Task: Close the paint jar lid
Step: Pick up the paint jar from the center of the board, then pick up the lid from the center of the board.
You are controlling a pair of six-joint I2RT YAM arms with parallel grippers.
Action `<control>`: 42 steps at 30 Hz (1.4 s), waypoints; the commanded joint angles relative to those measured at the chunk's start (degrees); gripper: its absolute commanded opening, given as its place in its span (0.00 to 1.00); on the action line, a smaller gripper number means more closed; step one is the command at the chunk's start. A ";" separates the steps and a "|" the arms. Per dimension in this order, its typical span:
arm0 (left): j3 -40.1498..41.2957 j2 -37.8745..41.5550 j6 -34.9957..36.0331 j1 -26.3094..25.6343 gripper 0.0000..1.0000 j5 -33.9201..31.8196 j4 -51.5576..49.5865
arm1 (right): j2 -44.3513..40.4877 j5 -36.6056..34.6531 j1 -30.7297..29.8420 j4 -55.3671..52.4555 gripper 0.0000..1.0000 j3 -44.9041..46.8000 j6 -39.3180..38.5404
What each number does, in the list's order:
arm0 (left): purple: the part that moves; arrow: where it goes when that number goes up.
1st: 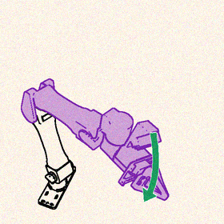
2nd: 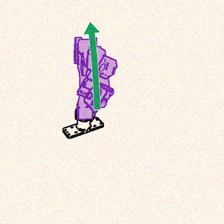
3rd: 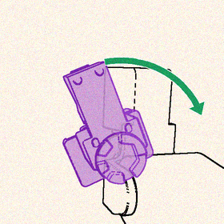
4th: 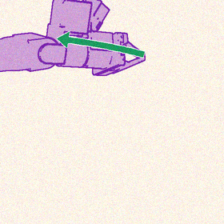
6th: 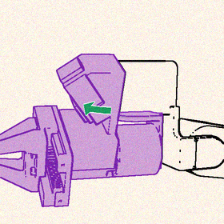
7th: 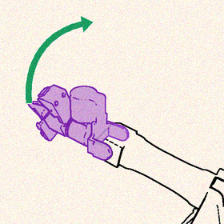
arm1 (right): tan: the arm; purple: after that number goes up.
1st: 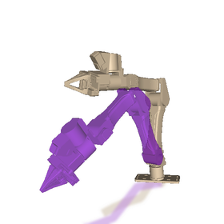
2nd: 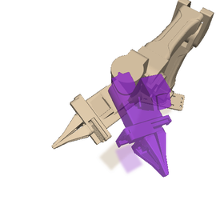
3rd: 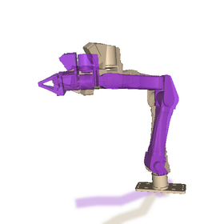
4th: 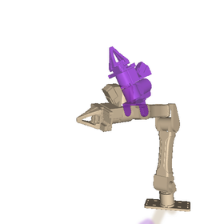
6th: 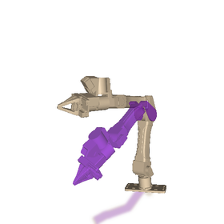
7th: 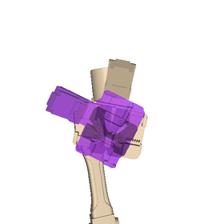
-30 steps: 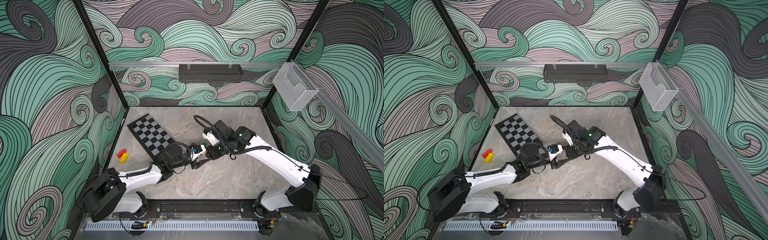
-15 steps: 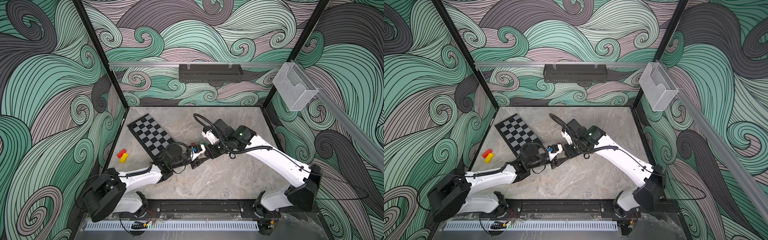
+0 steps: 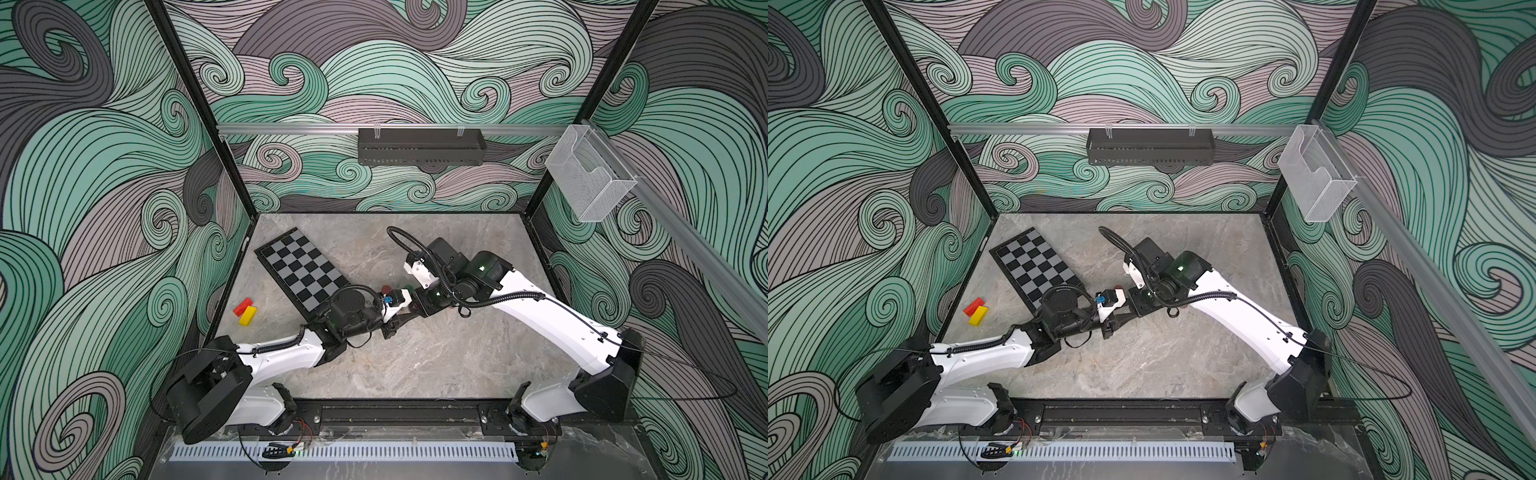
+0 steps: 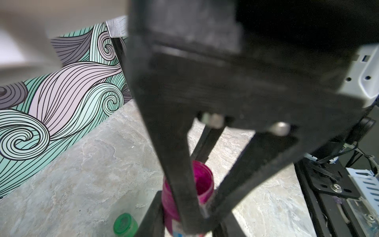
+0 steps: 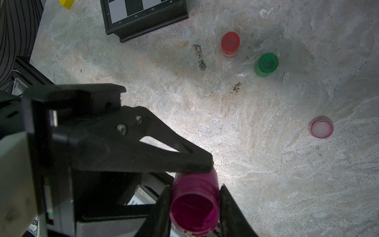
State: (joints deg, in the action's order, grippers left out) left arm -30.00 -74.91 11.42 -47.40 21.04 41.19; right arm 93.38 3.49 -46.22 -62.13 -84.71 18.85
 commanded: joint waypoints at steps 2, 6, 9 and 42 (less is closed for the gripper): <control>-2.09 0.03 -0.40 -0.25 0.25 -0.65 1.69 | 0.86 1.48 -0.37 1.45 0.38 -0.99 0.04; -1.81 0.43 -0.32 -0.31 0.23 -1.15 1.70 | 0.52 1.78 -0.34 1.93 0.46 -1.20 0.13; -1.65 0.75 -0.35 -0.32 0.23 -1.16 1.53 | -0.31 1.53 -0.08 2.13 0.57 -2.41 -0.19; 3.21 14.31 0.77 0.86 0.22 -5.44 -2.66 | 13.13 -12.01 24.42 27.72 0.76 18.79 12.93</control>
State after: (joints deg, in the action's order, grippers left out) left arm -26.76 -61.60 11.49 -47.03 15.99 38.37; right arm 105.08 -6.04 -22.31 -38.02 -65.28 30.39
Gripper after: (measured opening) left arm 0.323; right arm 0.763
